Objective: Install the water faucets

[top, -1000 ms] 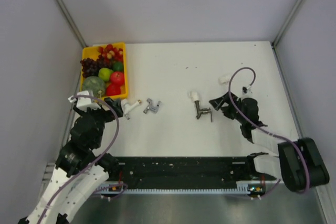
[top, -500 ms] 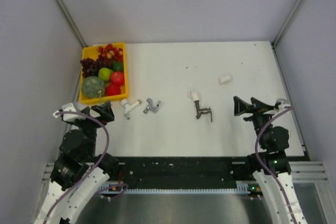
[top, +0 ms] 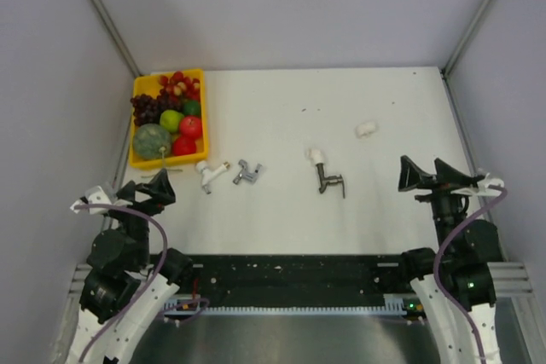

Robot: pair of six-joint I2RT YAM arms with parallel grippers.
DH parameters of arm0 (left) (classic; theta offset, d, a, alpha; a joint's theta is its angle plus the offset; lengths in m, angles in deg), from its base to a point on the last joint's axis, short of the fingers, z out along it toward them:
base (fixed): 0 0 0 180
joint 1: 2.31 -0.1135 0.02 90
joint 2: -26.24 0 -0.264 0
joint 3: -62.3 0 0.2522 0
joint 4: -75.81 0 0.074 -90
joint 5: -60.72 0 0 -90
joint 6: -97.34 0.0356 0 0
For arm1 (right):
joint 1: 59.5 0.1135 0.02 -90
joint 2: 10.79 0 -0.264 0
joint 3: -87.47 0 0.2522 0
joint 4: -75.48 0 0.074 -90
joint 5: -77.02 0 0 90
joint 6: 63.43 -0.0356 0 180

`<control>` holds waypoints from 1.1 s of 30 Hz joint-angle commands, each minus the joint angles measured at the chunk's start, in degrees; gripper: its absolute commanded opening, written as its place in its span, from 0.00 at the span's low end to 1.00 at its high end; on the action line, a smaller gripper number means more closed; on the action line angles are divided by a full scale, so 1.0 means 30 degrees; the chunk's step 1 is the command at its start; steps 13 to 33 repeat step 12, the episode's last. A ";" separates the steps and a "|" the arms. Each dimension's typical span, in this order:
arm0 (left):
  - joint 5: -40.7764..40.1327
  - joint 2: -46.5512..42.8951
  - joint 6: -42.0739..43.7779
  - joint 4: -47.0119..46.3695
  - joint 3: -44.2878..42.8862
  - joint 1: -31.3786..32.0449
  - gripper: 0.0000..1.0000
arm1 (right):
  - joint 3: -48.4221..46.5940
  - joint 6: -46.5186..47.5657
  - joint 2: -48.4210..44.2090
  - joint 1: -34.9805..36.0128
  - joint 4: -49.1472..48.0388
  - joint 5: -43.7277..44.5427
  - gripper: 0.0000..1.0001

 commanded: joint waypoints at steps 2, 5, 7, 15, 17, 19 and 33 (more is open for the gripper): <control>-0.0396 -0.1218 0.0379 -0.0654 0.0186 -0.0054 0.99 | -0.2738 0.2117 -0.0221 -0.0059 0.2369 0.1751 0.99; -0.0222 -0.1248 0.0555 -0.0654 0.0128 -0.0054 0.99 | -0.3793 0.2968 -0.0221 -0.0059 0.3452 0.2044 0.99; -0.0163 -0.1277 0.0585 -0.0625 0.0157 -0.0054 0.99 | -0.4379 0.3641 -0.0221 -0.0088 0.4097 0.2190 0.99; -0.0250 -0.1307 0.0439 -0.0478 0.0128 -0.0054 0.99 | -0.5640 0.4026 -0.0221 -0.0060 0.5006 0.3301 0.99; -0.0250 -0.1307 0.0439 -0.0478 0.0128 -0.0054 0.99 | -0.5640 0.4026 -0.0221 -0.0060 0.5006 0.3301 0.99; -0.0250 -0.1307 0.0439 -0.0478 0.0128 -0.0054 0.99 | -0.5640 0.4026 -0.0221 -0.0060 0.5006 0.3301 0.99; -0.0250 -0.1307 0.0439 -0.0478 0.0128 -0.0054 0.99 | -0.5640 0.4026 -0.0221 -0.0060 0.5006 0.3301 0.99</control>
